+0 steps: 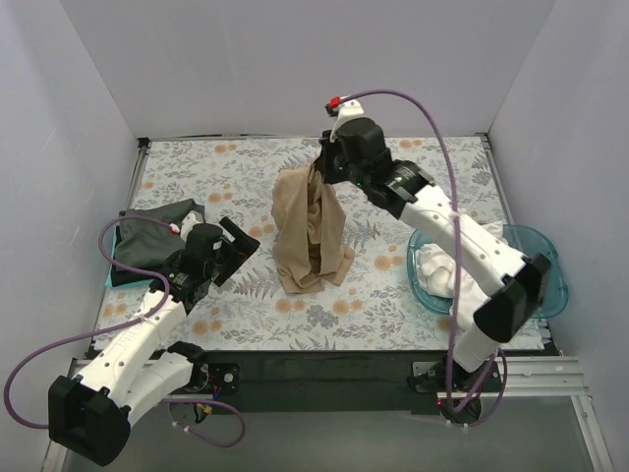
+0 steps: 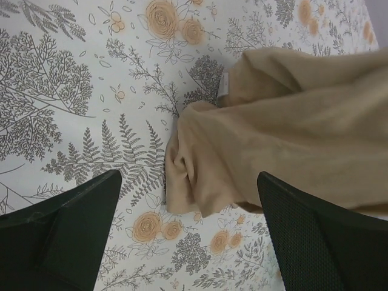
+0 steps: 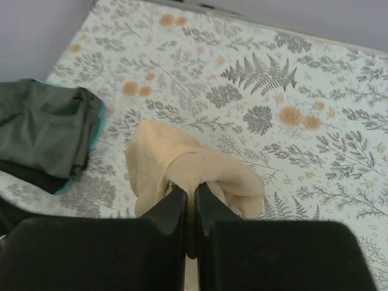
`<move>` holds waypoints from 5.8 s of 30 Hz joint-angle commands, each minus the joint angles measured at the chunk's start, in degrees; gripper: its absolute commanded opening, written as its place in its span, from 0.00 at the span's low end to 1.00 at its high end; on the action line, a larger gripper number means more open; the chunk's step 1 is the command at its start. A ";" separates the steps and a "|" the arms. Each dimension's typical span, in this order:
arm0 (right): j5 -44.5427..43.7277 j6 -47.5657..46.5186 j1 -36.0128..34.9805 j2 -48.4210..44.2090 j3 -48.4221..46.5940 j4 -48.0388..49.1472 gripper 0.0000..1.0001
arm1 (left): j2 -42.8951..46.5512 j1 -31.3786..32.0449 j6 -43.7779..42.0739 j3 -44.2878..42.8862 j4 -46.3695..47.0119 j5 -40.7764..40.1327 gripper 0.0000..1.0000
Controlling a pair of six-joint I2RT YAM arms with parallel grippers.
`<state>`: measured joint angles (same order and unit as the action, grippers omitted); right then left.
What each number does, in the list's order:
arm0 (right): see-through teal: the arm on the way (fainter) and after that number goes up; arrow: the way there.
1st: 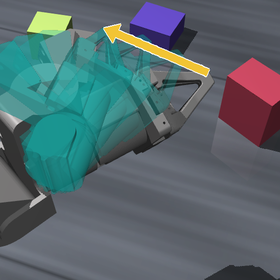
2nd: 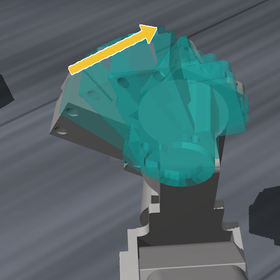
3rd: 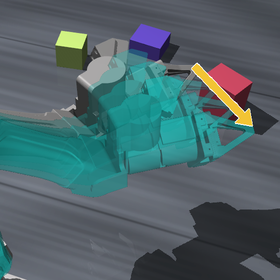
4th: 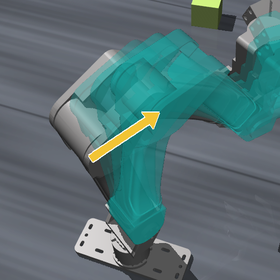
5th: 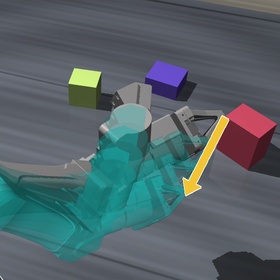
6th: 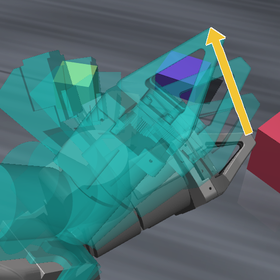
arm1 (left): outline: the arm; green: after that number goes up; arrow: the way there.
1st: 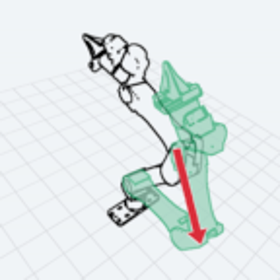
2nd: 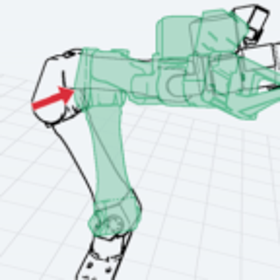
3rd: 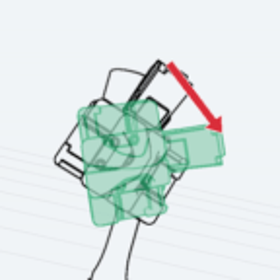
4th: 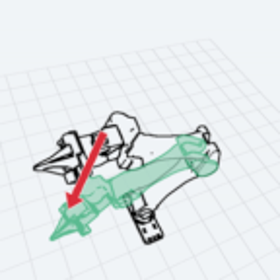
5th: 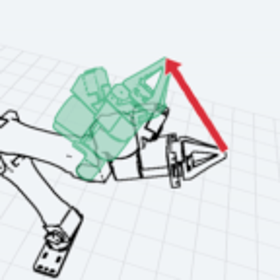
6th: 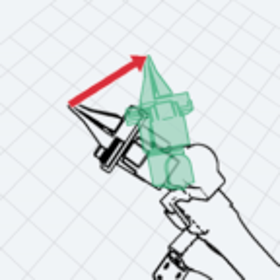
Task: Fold and stack the t-shirts
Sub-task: Move the tshirt to the center of the board, then flatten the tshirt out
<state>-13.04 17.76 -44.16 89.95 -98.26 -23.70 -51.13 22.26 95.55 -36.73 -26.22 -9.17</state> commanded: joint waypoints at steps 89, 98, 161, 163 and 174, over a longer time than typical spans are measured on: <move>3.72 2.72 3.20 -29.66 58.62 16.23 0.01 | -25.15 36.00 4.91 -8.97 -0.76 -9.81 0.79; 5.39 2.19 3.91 -30.27 60.55 16.23 0.01 | -34.11 38.03 6.23 -11.78 -4.37 -13.06 0.64; -0.76 -12.48 4.00 -39.24 4.23 -0.99 0.01 | -2.30 37.94 -21.97 -62.75 -11.24 -46.99 0.00; 0.03 -13.36 3.91 -37.66 0.46 -0.99 0.01 | -2.91 37.94 -24.70 -64.95 -9.74 -46.64 0.00; -5.04 -19.50 4.00 -23.00 -15.20 -0.03 0.01 | -18.81 37.94 -46.39 -75.07 9.84 -54.53 0.00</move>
<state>-13.10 2.44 -40.47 63.00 -109.67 -26.04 -65.12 60.34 60.12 -110.87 -25.89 -58.13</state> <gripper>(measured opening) 0.028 0.040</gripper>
